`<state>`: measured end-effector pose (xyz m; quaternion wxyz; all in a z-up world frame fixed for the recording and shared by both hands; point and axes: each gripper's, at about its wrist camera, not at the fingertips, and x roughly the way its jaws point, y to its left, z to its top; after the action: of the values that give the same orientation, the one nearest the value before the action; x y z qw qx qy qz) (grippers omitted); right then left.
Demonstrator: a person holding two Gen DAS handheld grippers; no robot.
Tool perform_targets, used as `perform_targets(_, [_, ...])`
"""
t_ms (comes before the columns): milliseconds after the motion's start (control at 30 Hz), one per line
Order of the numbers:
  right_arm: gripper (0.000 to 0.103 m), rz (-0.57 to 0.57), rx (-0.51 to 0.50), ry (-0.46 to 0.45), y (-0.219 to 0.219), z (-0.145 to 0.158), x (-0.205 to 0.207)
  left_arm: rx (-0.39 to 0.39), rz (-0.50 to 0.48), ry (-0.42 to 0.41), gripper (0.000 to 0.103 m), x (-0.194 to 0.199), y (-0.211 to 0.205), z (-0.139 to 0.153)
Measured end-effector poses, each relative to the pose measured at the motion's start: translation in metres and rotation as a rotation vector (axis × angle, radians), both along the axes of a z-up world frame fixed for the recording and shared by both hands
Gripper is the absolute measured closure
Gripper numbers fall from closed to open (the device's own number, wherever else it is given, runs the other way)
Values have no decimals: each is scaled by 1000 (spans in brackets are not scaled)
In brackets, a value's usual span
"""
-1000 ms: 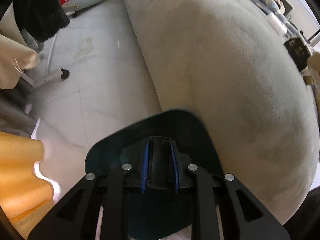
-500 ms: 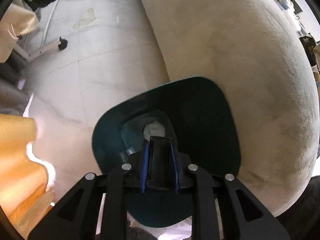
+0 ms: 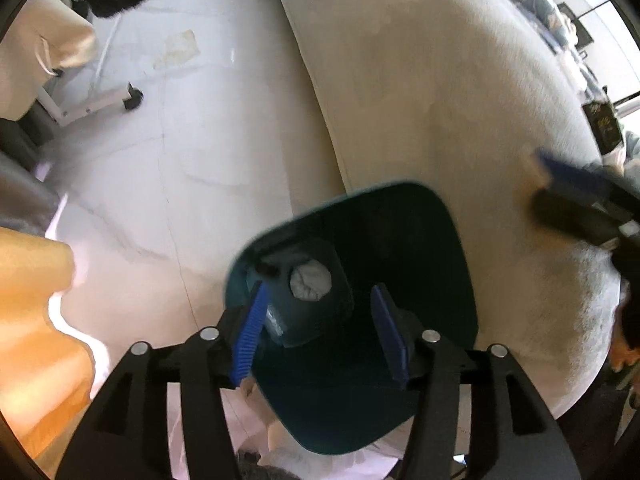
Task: Collect trash
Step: 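Carry the plastic piece and tape ring to the bin, opening the left tool, then open the right tool to drop the tape ring into the bin, then move both tools from the bin back over the bed toward the trash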
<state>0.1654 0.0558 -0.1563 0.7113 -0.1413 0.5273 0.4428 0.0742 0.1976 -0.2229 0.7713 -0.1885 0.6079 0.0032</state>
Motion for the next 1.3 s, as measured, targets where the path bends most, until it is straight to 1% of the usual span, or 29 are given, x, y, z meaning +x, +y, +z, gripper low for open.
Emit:
perform_targets(100, [59,11,-39,20,6,-15,-2,35,12,-56,46,-2,5,16])
perform_targets(200, [59,19,-64,43,12,-28,-4,65,4,-131,46,-3,4,34])
perform_targets(300, [59,30,-93,55,17,-40,-6,71,29,-183,48,-5,10,47])
perform_targets(367, [59,36,-112,65,19,-47,-8,83,63,-214,49,-5,17,53])
perform_targets(433, [59,38,-121,75,21,-53,-9,89,91,-229,56,-5,23,57])
perform_targets(533, [59,44,-141,84,23,-60,-10,101,120,-256,60,-8,29,67])
perform_targets(633, [59,62,-166,89,23,-65,-15,147,98,-297,61,-10,19,84])
perform_targets(833, [57,110,-212,113,16,-71,-26,154,79,-389,62,-23,6,114])
perform_targets(933, [56,145,-246,98,13,-71,-35,182,60,-437,62,-31,-7,131])
perform_targets(1000, [51,150,-240,96,9,-65,-39,194,59,-473,62,-38,-15,142])
perform_targets(1067, [45,150,-221,90,6,-57,-41,211,58,-512,61,-44,-22,153])
perform_targets(1133, [42,153,-205,77,6,-51,-42,231,52,-540,60,-49,-27,162])
perform_targets(1167, [42,157,-196,69,7,-48,-44,237,45,-569,60,-51,-31,171])
perform_targets(1300, [41,166,-146,40,0,-33,-47,252,24,-639,54,-56,-45,196])
